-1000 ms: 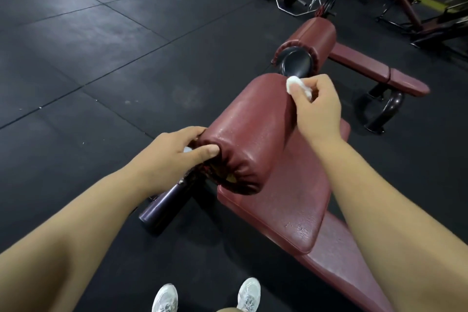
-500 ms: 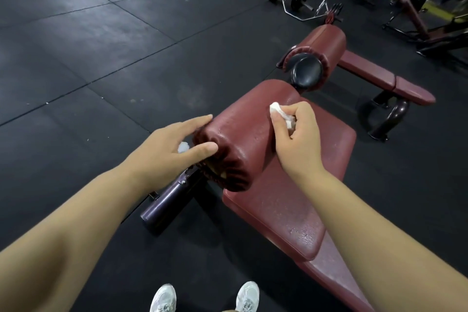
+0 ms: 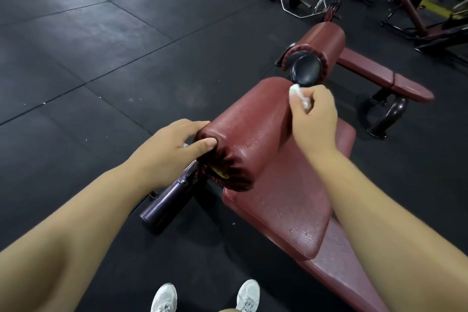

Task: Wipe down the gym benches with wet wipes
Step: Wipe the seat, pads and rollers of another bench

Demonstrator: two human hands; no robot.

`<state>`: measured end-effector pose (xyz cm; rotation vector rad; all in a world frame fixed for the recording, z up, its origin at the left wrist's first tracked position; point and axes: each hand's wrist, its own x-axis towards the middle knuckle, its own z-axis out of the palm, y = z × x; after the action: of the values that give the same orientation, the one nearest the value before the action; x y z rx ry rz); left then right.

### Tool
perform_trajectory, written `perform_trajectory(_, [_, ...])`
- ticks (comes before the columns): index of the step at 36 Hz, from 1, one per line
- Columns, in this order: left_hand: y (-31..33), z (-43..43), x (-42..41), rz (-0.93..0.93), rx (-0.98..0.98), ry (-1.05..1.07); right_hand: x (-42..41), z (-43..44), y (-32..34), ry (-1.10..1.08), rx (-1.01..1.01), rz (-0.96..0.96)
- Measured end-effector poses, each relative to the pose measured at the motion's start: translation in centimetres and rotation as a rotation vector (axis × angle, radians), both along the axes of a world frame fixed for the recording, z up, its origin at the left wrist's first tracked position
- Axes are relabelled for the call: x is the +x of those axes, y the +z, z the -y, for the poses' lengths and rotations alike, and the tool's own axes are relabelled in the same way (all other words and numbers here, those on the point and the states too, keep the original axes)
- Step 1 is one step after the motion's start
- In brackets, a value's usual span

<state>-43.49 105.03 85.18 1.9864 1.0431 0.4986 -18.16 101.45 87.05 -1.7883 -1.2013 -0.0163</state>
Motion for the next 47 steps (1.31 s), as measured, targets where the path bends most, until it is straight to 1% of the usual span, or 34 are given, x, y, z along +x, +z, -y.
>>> perform_trajectory(1, [-0.1, -0.1, -0.1, -0.001, -0.013, 0.006, -1.3, 0.9, -0.2, 0.061, 0.035, 0.036])
perform_trajectory(3, [-0.4, -0.1, -0.4, 0.016, -0.057, 0.025, -4.0, 3.1, -0.9, 0.312, 0.115, 0.114])
perform_trajectory(5, [-0.7, -0.1, -0.7, 0.036, -0.104, 0.03, -5.7, 4.9, -1.3, 0.6, 0.194, 0.268])
perform_trajectory(6, [-0.7, 0.0, -0.7, 0.044, -0.12, 0.022, -5.9, 5.3, -1.4, 0.704, 0.224, 0.361])
perform_trajectory(7, [-0.7, 0.0, -0.7, 0.052, -0.133, 0.012, -5.5, 5.1, -1.3, 0.748, 0.229, 0.434])
perform_trajectory(8, [-0.6, 0.1, -0.6, 0.062, -0.148, 0.008, -4.9, 4.6, -1.1, 0.722, 0.215, 0.471])
perform_trajectory(9, [-0.5, 0.1, -0.6, 0.07, -0.16, 0.007, -4.0, 3.9, -1.0, 0.629, 0.18, 0.456])
perform_trajectory(11, [-0.3, 0.1, -0.6, 0.057, -0.16, 0.003, -1.9, 2.2, -0.7, 0.352, 0.124, 0.31])
perform_trajectory(12, [-0.2, 0.1, -0.6, 0.034, -0.127, 0.001, -0.9, 1.5, -0.7, 0.262, 0.108, 0.221])
perform_trajectory(14, [0.1, 0.0, -0.9, -0.022, 0.015, 0.001, 0.4, 0.3, -0.8, 0.189, 0.079, 0.114])
perform_trajectory(16, [0.9, 0.2, -0.8, 0.017, 0.154, -0.037, 0.9, -0.4, -1.1, 0.171, 0.079, 0.1])
perform_trajectory(18, [1.8, 0.4, -0.3, 0.034, 0.253, -0.119, 0.5, -0.7, -1.1, 0.15, 0.082, 0.077])
perform_trajectory(19, [2.1, 0.5, 0.1, 0.008, 0.284, -0.145, 0.4, -0.7, -1.2, 0.132, 0.084, 0.057])
perform_trajectory(21, [2.4, 0.7, 1.0, -0.051, 0.314, -0.129, 0.0, -0.5, -1.2, 0.094, 0.078, 0.041])
perform_trajectory(23, [2.5, 0.7, 1.5, -0.09, 0.323, -0.082, -0.9, 0.3, -0.9, 0.104, 0.065, 0.093])
perform_trajectory(25, [2.6, 0.5, 1.5, -0.144, 0.288, -0.055, -2.6, 1.9, -0.7, 0.213, 0.077, 0.177])
perform_trajectory(27, [2.4, 0.2, 1.0, -0.173, 0.197, -0.036, -4.3, 3.9, -0.8, 0.42, 0.121, 0.266])
perform_trajectory(29, [1.9, 0.1, 0.6, -0.123, 0.083, -0.024, -5.1, 5.2, -1.1, 0.613, 0.196, 0.345])
perform_trajectory(31, [1.3, 0.0, 0.4, -0.041, -0.021, -0.015, -4.6, 5.1, -1.1, 0.706, 0.258, 0.438])
perform_trajectory(32, [1.0, -0.1, 0.3, -0.011, -0.062, -0.01, -4.1, 4.6, -1.0, 0.7, 0.253, 0.462])
perform_trajectory(33, [0.7, -0.2, 0.3, 0.013, -0.093, -0.007, -3.3, 3.9, -0.8, 0.649, 0.219, 0.463])
perform_trajectory(34, [0.5, -0.3, 0.2, 0.026, -0.114, -0.011, -2.5, 2.9, -0.7, 0.547, 0.157, 0.433])
perform_trajectory(36, [0.4, -0.5, -0.1, 0.02, -0.129, -0.023, -0.5, 0.9, -0.5, 0.303, 0.046, 0.283])
perform_trajectory(37, [0.4, -0.6, -0.2, 0.0, -0.12, -0.025, 0.5, 0.0, -0.4, 0.215, 0.02, 0.203])
perform_trajectory(39, [0.6, -0.6, -0.3, -0.055, -0.057, -0.021, 1.7, -1.4, -0.5, 0.105, -0.025, 0.099])
perform_trajectory(41, [1.0, -0.2, -0.2, -0.077, 0.097, -0.036, 2.2, -2.3, -0.8, 0.05, -0.046, 0.065])
perform_trajectory(43, [1.6, 0.5, 0.0, -0.064, 0.214, -0.077, 1.9, -2.4, -1.0, 0.021, -0.043, 0.081])
perform_trajectory(45, [1.9, 1.0, 0.4, -0.098, 0.273, -0.098, 1.6, -2.2, -1.0, 0.0, -0.044, 0.079])
perform_trajectory(47, [2.0, 1.2, 0.8, -0.16, 0.308, -0.069, 0.8, -1.4, -0.8, 0.011, -0.018, 0.091])
